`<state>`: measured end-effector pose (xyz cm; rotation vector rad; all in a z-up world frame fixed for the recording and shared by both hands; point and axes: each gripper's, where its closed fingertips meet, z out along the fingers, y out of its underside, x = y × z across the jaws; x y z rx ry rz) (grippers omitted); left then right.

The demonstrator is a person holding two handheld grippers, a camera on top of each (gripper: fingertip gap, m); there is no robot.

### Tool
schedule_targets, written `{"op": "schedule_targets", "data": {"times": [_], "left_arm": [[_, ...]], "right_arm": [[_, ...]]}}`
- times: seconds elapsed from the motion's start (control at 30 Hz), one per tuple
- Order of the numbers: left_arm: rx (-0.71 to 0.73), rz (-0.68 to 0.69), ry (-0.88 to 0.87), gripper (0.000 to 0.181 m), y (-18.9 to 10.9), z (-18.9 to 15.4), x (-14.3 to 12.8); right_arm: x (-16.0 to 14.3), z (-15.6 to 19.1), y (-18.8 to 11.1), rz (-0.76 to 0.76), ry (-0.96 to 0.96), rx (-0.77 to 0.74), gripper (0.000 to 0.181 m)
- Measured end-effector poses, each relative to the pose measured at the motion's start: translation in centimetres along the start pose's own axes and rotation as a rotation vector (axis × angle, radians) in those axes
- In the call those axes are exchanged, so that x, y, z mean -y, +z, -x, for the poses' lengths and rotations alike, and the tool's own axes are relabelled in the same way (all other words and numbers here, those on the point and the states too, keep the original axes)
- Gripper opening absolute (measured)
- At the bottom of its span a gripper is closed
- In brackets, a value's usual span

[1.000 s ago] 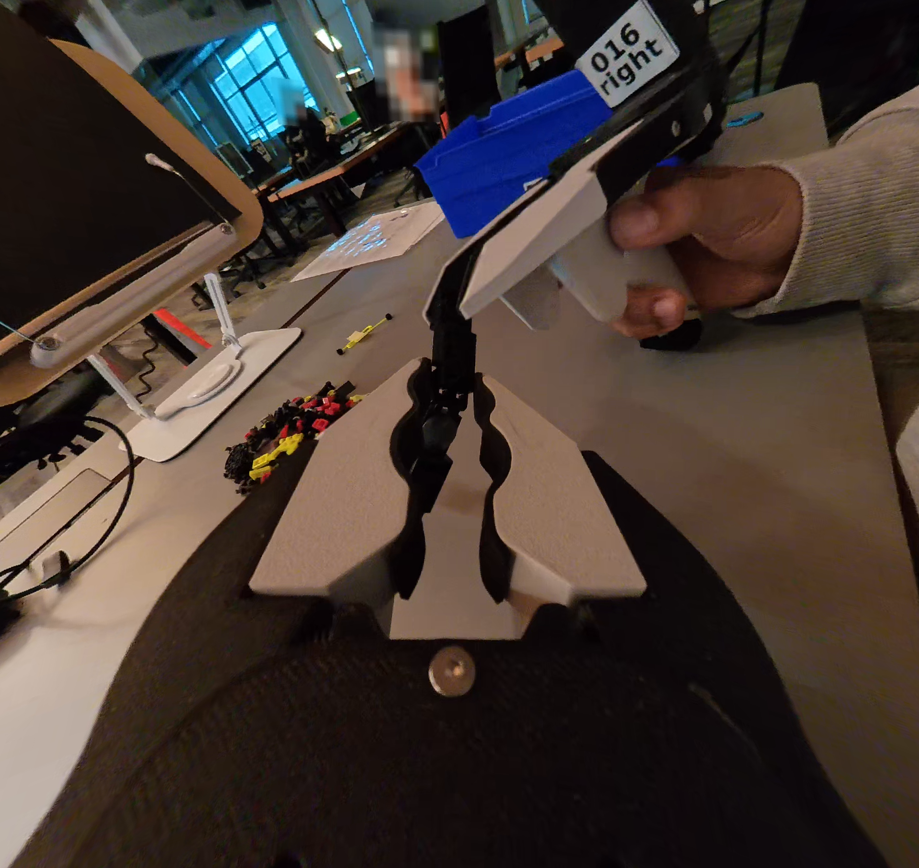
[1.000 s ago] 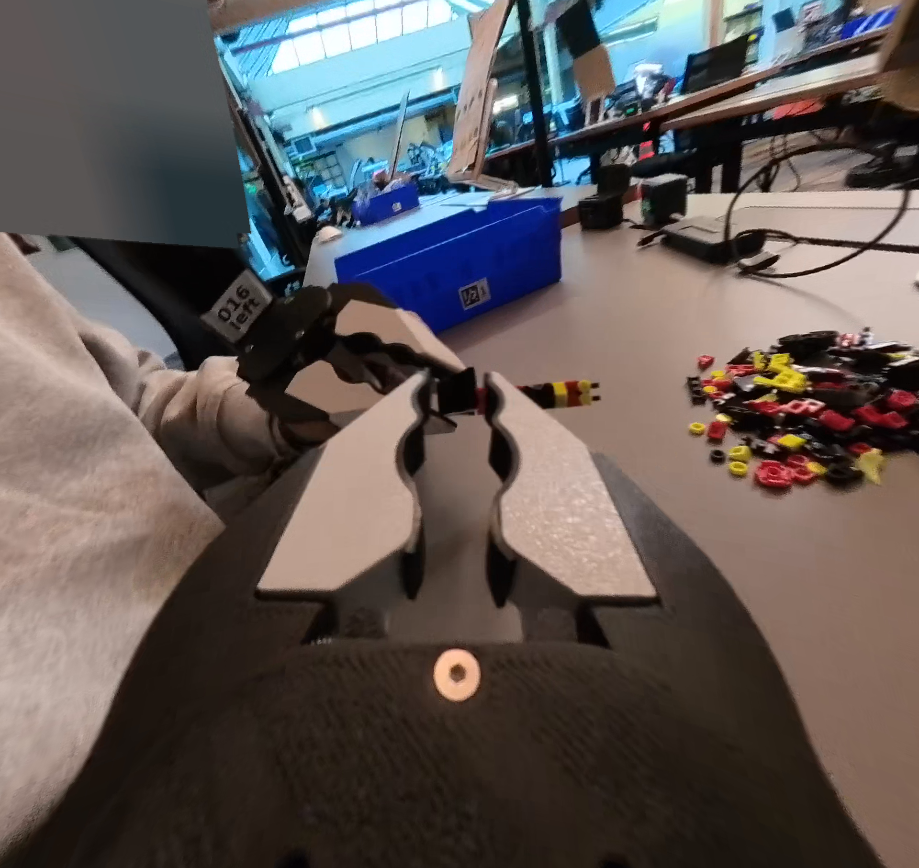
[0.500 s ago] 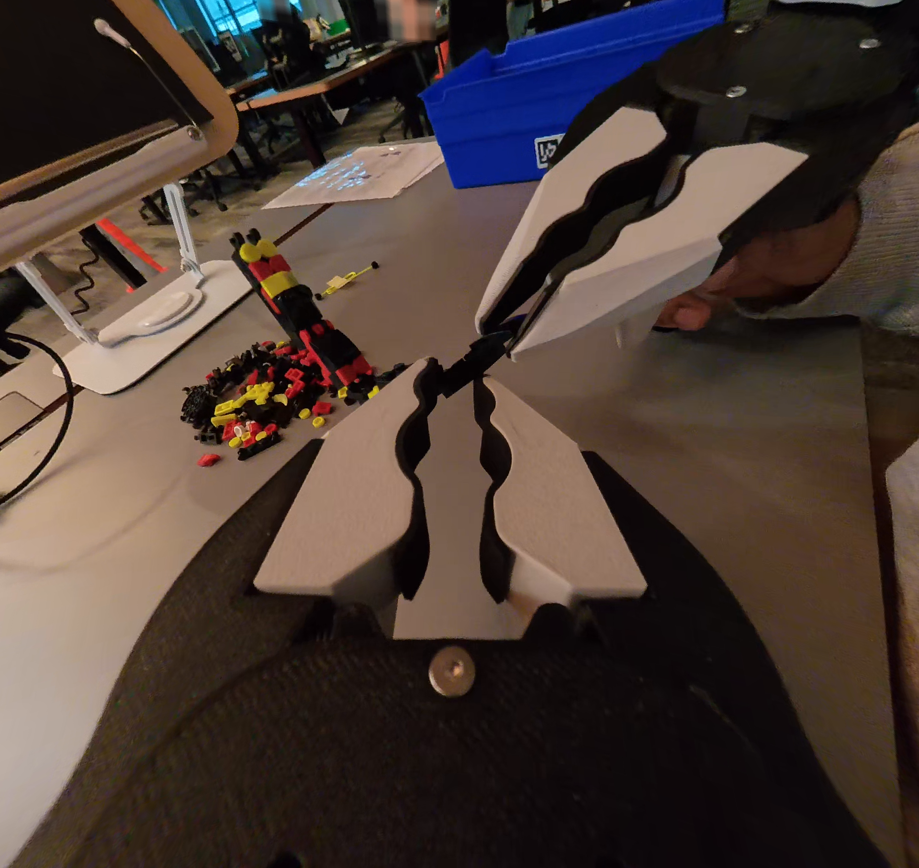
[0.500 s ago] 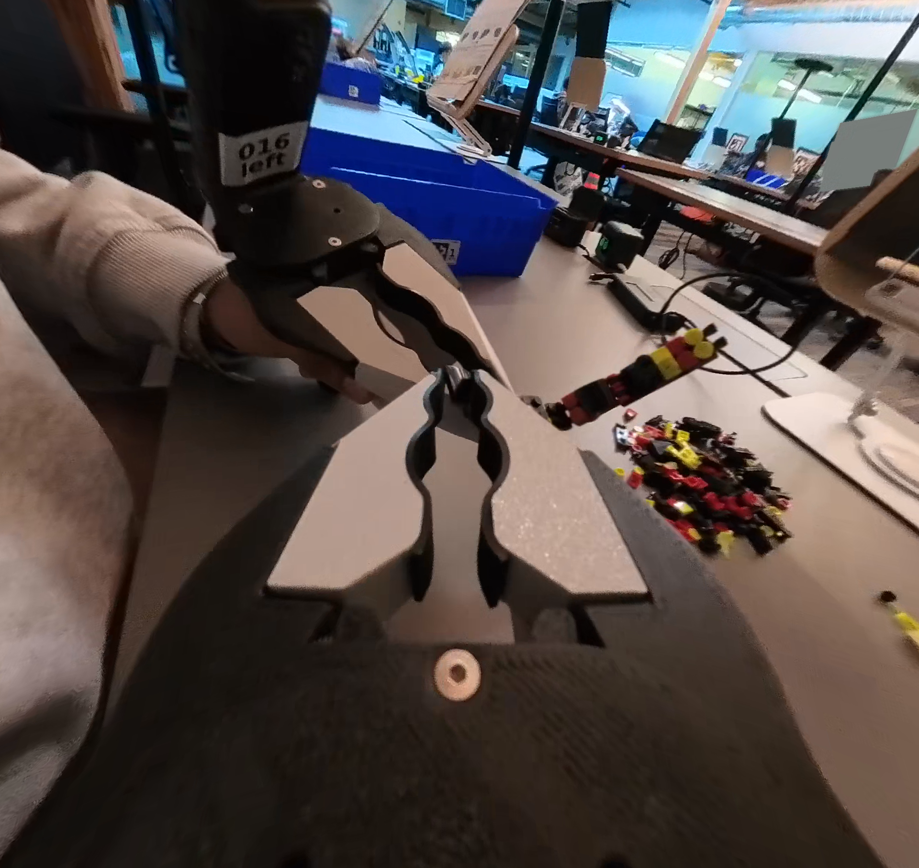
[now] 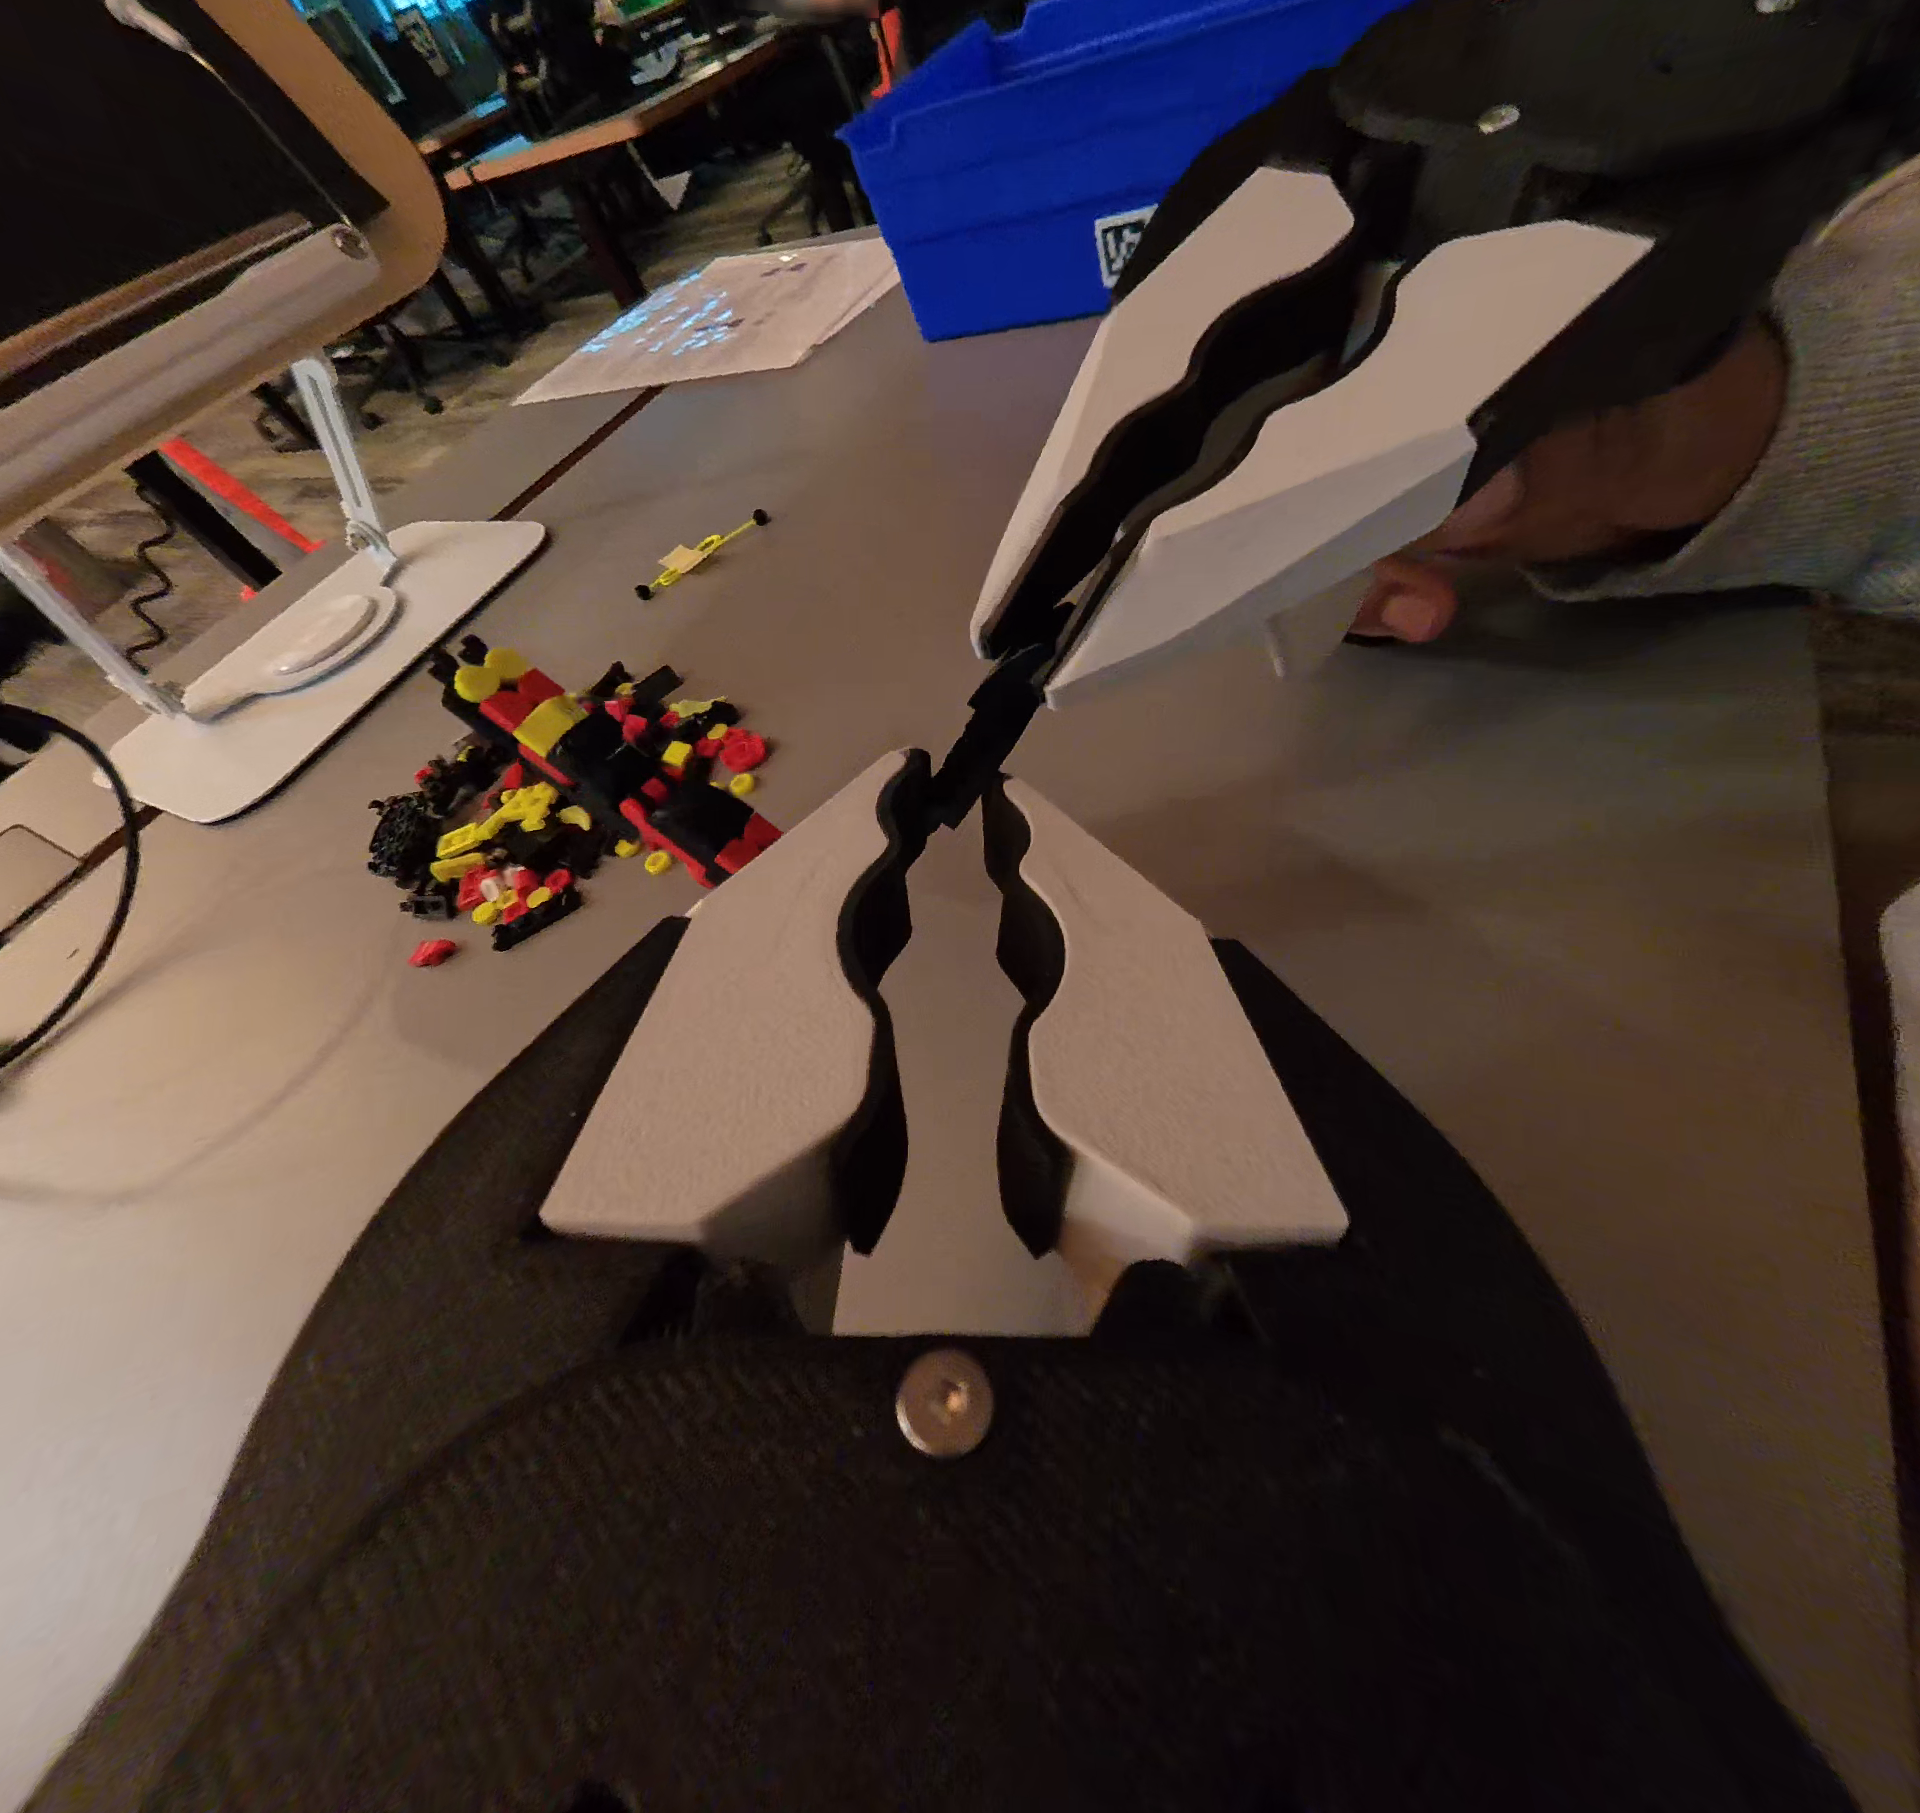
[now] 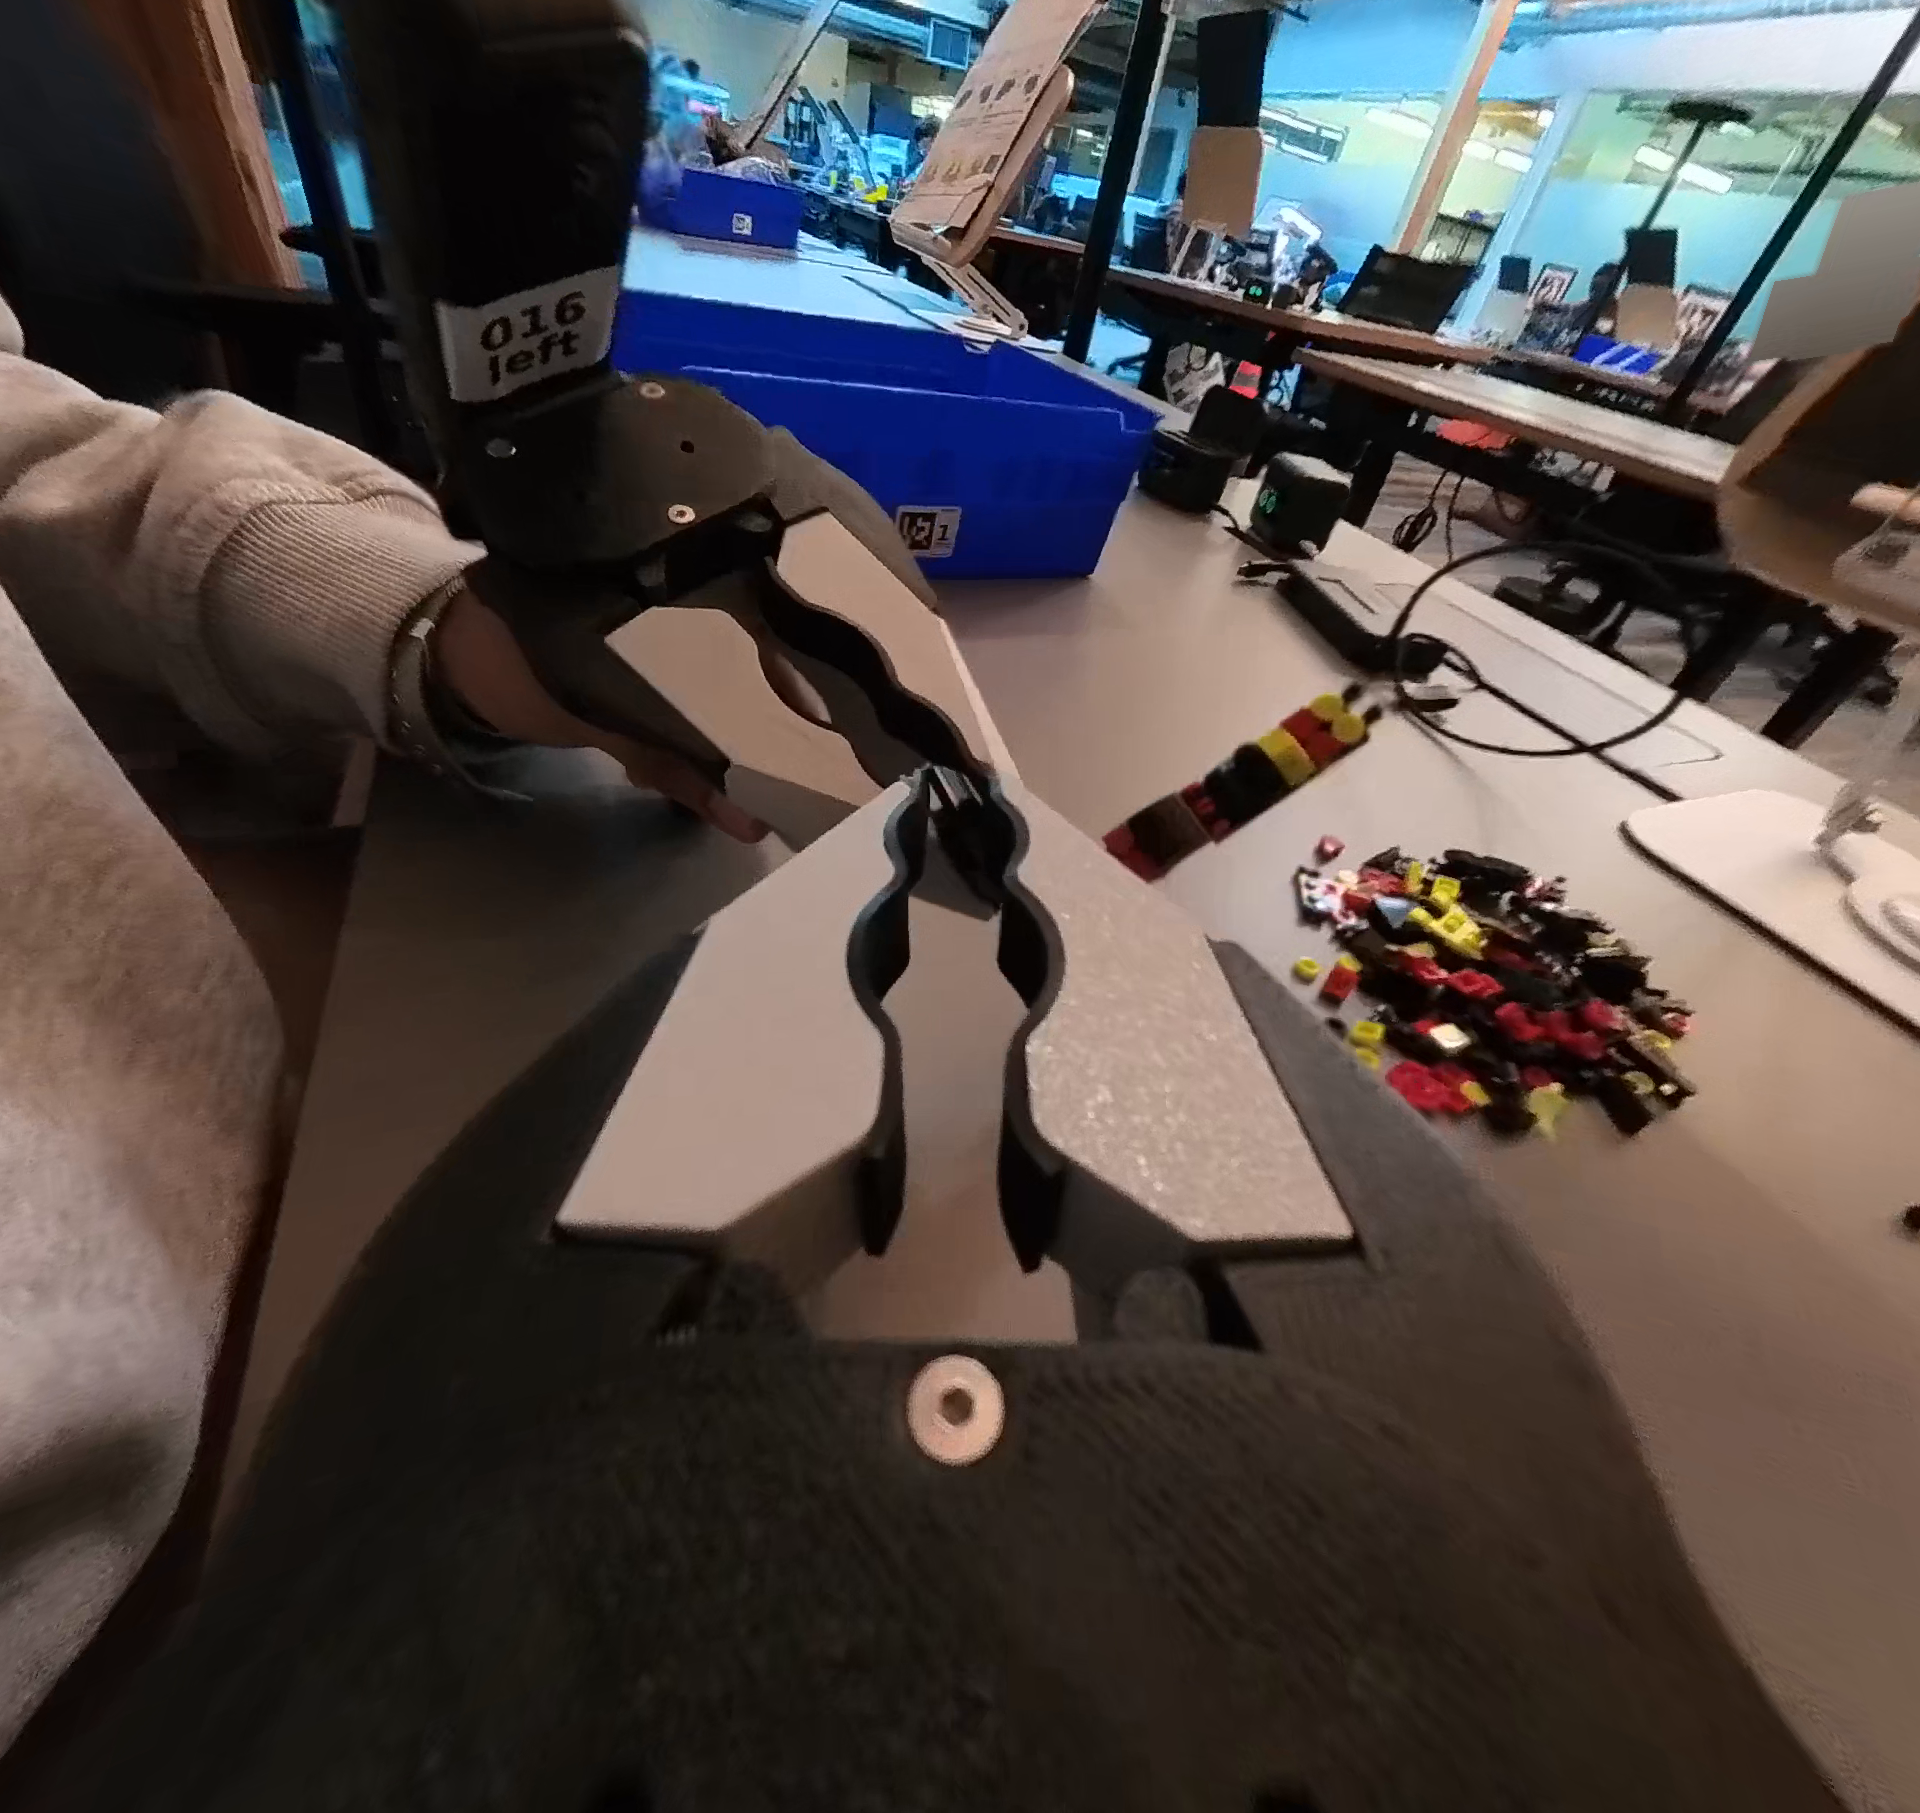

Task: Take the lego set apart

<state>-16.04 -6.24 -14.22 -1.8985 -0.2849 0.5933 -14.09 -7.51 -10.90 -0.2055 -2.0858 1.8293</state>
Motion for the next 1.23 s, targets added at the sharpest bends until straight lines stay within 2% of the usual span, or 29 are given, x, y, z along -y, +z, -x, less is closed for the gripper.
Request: {"op": "schedule_targets", "data": {"times": [0.13, 0.37, 0.5, 0.63, 0.8, 1.0, 1.13, 1.23], "left_arm": [[0.053, 0.033, 0.098, 0.008, 0.0, 0.3, -0.4], [0.051, 0.049, 0.073, 0.008, 0.1, 0.5, -0.7], [0.048, 0.068, 0.069, 0.008, 0.2, 0.5, -1.1], [0.07, 0.105, 0.142, 0.007, 0.3, 0.4, -1.5], [0.054, 0.128, 0.203, 0.006, 0.7, -0.3, -2.0], [-0.032, 0.092, 0.116, 0.011, 0.4, -0.8, -1.6], [-0.047, 0.078, 0.012, 0.026, 0.1, -0.1, -1.3], [-0.066, 0.127, -0.08, 0.035, 0.0, 0.5, -2.1]], "right_arm": [[-0.4, -0.8, 0.0, 0.004, 0.179, 0.028, 0.013], [0.0, -2.4, -0.8, -0.073, 0.482, 0.073, 0.027], [-0.5, -2.4, -0.8, -0.056, 0.6, 0.108, 0.032], [-1.7, -1.4, -0.1, 0.05, 0.625, 0.122, 0.037], [-3.2, -1.6, 0.1, 0.148, 0.648, 0.067, 0.016], [-4.0, -2.3, -0.4, 0.137, 0.823, 0.092, 0.014], [-5.1, -2.3, -0.6, 0.233, 0.744, 0.073, 0.014], [-5.3, -1.7, -0.5, 0.28, 0.647, 0.094, 0.014]]}}
